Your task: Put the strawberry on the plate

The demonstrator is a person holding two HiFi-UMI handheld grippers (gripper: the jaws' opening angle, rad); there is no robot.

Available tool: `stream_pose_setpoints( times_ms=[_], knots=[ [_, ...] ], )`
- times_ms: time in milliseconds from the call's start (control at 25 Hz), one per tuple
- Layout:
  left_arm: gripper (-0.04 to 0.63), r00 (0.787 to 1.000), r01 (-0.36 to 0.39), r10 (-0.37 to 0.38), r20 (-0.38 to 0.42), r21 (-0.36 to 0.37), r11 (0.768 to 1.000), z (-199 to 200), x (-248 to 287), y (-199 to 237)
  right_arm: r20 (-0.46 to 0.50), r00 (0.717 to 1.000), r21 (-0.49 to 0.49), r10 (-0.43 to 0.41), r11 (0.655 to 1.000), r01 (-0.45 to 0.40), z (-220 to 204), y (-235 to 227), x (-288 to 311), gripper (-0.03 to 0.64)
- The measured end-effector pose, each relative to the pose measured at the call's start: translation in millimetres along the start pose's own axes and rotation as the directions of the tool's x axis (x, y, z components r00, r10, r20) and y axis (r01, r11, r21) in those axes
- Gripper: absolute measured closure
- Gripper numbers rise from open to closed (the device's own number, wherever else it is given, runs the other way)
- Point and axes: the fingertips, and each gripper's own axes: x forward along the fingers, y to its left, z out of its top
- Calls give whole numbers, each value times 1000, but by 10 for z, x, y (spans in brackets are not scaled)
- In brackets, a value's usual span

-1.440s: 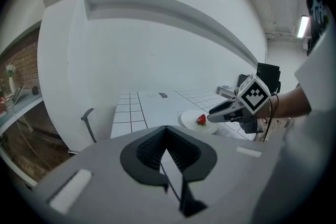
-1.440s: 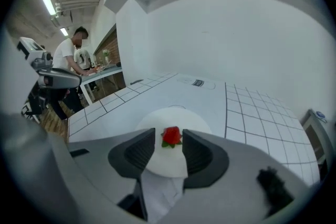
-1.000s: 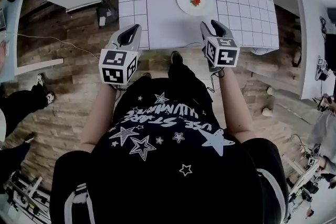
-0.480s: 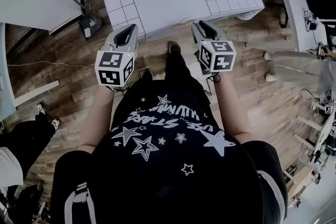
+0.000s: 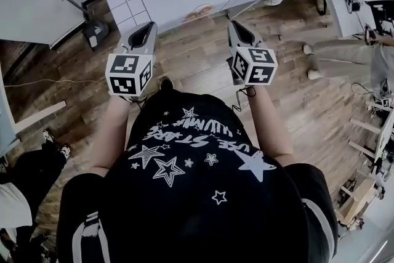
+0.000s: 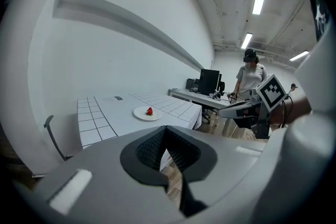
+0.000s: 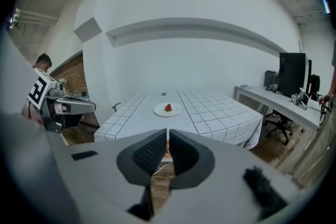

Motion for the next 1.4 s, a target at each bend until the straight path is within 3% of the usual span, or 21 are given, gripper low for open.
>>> stream_pose_setpoints(
  times_ms=[560, 800, 1000, 1400],
  knots=[
    [586, 999, -34, 34, -8, 6, 999, -275, -567, -1225, 10, 997, 16, 78, 997, -78, -544, -178, -1120, 600],
    [586, 995, -101, 101, 21, -8, 995, -392, -942, -1578, 12, 991, 11, 135, 991, -136, -835, -80, -1498, 601],
    [586, 991, -129, 128, 28, 27, 991, -472, -1201, -1813, 29, 987, 36, 159, 986, -160, -987, -2, -1707, 601],
    [586, 997, -64, 62, 44, 40, 997, -500, -1358, -1945, 44, 993, 49, 113, 992, -115, -1082, 148, -1968, 603]
  ],
)
